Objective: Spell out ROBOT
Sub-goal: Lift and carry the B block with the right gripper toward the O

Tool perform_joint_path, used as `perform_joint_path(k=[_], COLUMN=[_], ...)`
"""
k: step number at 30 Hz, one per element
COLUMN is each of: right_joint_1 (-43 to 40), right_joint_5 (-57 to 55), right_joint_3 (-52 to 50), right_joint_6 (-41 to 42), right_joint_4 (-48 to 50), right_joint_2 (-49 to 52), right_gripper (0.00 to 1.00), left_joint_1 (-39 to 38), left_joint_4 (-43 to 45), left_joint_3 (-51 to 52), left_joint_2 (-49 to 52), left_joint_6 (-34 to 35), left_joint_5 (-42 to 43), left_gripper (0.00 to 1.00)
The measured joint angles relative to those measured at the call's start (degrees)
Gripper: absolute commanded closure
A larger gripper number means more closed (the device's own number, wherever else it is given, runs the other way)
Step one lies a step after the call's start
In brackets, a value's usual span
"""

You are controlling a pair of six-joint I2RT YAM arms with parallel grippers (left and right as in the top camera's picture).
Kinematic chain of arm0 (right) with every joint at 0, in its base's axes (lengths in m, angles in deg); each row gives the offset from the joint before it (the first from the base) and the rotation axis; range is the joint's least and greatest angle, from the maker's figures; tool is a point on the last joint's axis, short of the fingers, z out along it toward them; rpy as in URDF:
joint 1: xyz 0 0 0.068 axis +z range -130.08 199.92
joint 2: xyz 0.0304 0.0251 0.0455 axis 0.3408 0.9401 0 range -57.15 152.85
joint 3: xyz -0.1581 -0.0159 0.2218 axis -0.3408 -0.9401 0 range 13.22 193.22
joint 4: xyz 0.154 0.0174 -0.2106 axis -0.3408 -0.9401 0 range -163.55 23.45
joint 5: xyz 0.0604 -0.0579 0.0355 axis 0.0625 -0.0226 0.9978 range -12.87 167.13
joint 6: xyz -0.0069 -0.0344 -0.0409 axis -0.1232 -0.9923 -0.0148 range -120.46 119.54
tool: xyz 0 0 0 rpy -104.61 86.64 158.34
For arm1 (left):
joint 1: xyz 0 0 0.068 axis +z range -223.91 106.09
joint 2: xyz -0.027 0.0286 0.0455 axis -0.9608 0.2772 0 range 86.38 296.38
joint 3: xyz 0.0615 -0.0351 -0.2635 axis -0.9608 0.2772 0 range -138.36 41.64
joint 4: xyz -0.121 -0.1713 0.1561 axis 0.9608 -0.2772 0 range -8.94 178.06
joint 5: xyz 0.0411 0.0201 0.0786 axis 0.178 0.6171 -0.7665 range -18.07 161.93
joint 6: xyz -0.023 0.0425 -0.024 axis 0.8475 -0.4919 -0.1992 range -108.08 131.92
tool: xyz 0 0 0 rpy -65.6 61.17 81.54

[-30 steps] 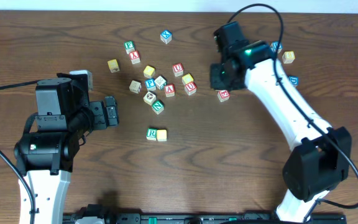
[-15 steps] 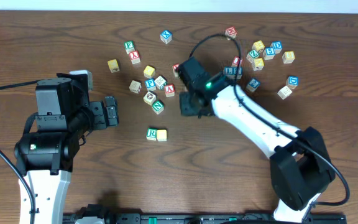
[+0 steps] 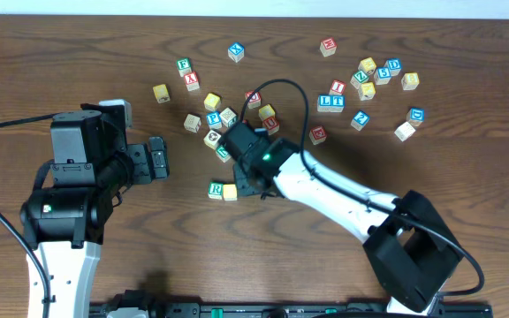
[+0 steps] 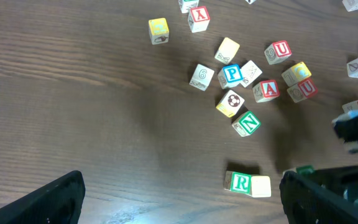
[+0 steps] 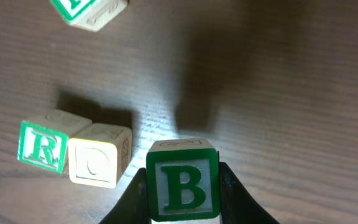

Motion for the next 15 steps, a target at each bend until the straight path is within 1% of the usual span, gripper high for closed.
perform_joint_path(k=[4, 8, 15], right_joint_1=[1.7, 1.8, 1.8], right_joint_5=[-2.1, -3.3, -4.8], right_joint_3=[-0.5, -0.5, -1.6], right_joint_6=[1.7, 2.4, 3.7], right_joint_4=[0.0, 0.0, 1.2], right_joint_2=[0.0, 0.0, 0.0], right_gripper=[0.95, 0.97, 0.96], left_joint_1=[0.0, 0.0, 0.0], left_joint_4=[0.0, 0.0, 0.0], left_joint_3=[0.0, 0.0, 0.0], left_joint_2=[0.0, 0.0, 0.0], left_joint_6=[0.0, 0.0, 0.0], left_joint_5=[0.0, 0.0, 0.0], left_gripper=[0.01, 0.01, 0.01])
